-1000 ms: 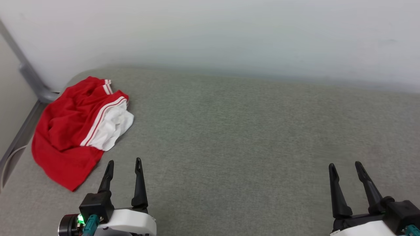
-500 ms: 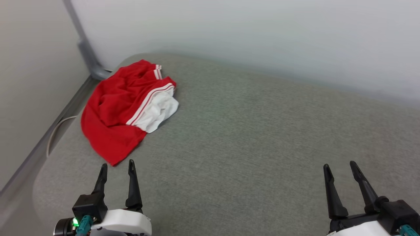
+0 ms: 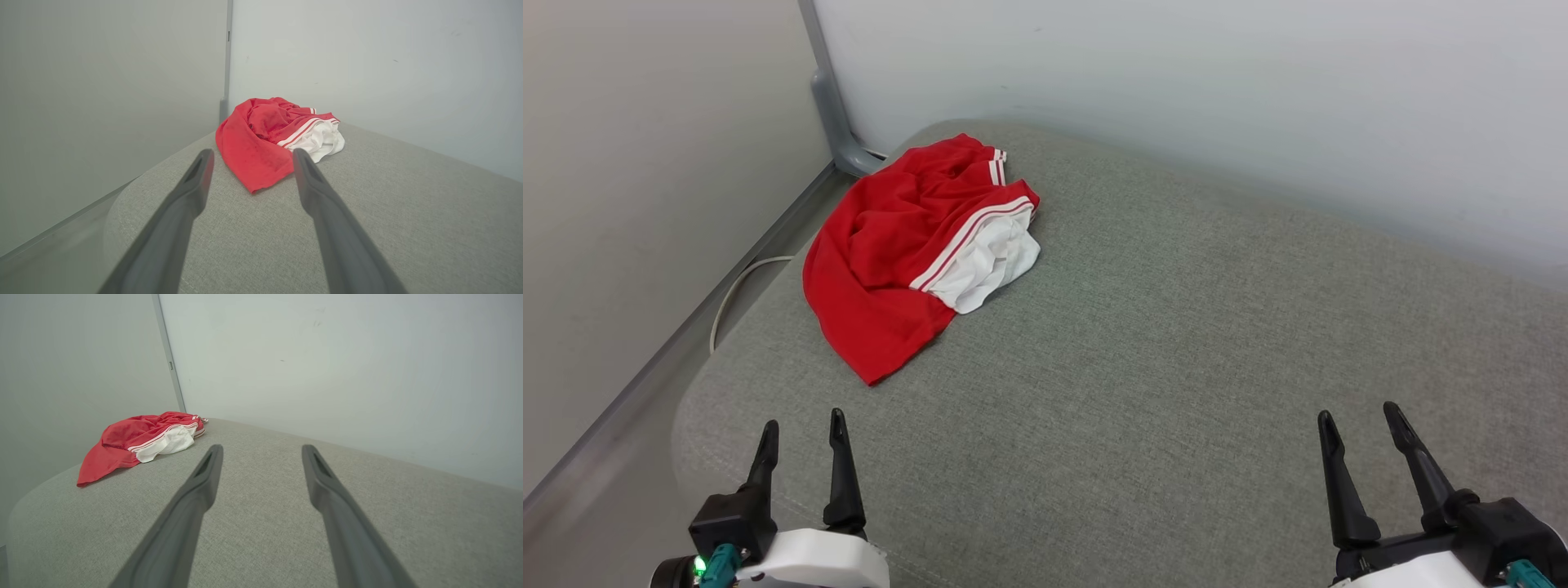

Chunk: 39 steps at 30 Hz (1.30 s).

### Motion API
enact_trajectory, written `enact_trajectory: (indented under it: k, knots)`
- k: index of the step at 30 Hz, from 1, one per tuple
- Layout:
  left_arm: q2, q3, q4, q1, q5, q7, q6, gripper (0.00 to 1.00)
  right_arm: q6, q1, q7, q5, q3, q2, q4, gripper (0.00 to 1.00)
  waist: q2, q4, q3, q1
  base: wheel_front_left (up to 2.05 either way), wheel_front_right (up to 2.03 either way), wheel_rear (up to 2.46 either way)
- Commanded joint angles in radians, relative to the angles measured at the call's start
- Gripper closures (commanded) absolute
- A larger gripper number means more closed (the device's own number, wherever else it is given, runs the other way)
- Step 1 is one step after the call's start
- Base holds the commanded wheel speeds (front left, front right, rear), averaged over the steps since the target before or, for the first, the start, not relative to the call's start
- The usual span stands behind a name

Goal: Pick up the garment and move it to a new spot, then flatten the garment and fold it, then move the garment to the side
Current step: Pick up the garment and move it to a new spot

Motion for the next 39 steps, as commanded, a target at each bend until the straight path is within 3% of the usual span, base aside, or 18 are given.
enact_trajectory:
  k: [1,5,10,17,24,27,28,33,39]
  knots:
    - [-0.001,0.006,0.003,0.002,-0.011,-0.003,-0.003,0.0,0.0,-0.005,-0.003,-0.01,0.001,0.002,0.0,0.0,0.0,-0.001,0.002,0.0,0.0,0.0,0.0]
    - [-0.001,0.031,0.023,-0.036,-0.065,-0.003,-0.027,0.0,0.0,-0.014,-0.003,-0.015,0.003,0.002,-0.005,0.0,0.0,-0.012,0.014,0.0,0.0,0.0,0.0]
    - [0.003,0.1,0.064,-0.143,-0.03,-0.003,-0.092,0.0,0.0,-0.034,-0.003,-0.042,0.006,0.002,-0.018,0.0,0.0,-0.045,0.052,0.0,0.0,0.0,0.0]
    - [0.064,0.21,0.15,-0.403,-0.039,-0.003,-0.176,0.0,0.0,-0.099,-0.003,-0.104,0.005,0.002,-0.056,0.0,0.0,-0.112,0.177,0.0,0.0,0.0,0.0]
    - [0.152,0.256,0.222,-0.64,-0.06,-0.003,-0.208,0.0,0.0,-0.161,-0.003,-0.159,-0.001,0.002,-0.116,0.0,0.0,-0.174,0.309,0.0,0.0,0.0,0.0]
    - [0.207,0.244,0.268,-0.725,-0.074,-0.003,-0.213,0.0,0.0,-0.183,-0.003,-0.177,-0.001,-0.002,-0.142,0.0,0.0,-0.196,0.352,0.0,0.0,0.0,0.0]
    - [0.262,0.216,0.331,-0.8,-0.108,0.027,-0.218,0.0,0.0,-0.198,-0.003,-0.186,-0.005,-0.008,-0.168,0.0,0.0,-0.214,0.389,0.0,0.0,0.0,0.0]
    - [0.376,0.093,0.391,-0.896,-0.185,0.137,-0.218,0.0,0.0,-0.218,-0.003,-0.193,-0.019,-0.015,-0.207,0.0,0.0,-0.237,0.441,0.0,0.0,0.0,0.0]
    - [0.488,-0.081,0.46,-0.952,-0.366,0.428,-0.217,0.0,0.0,-0.231,-0.003,-0.196,-0.019,-0.025,-0.23,0.0,0.0,-0.253,0.482,0.0,0.0,0.0,0.0]
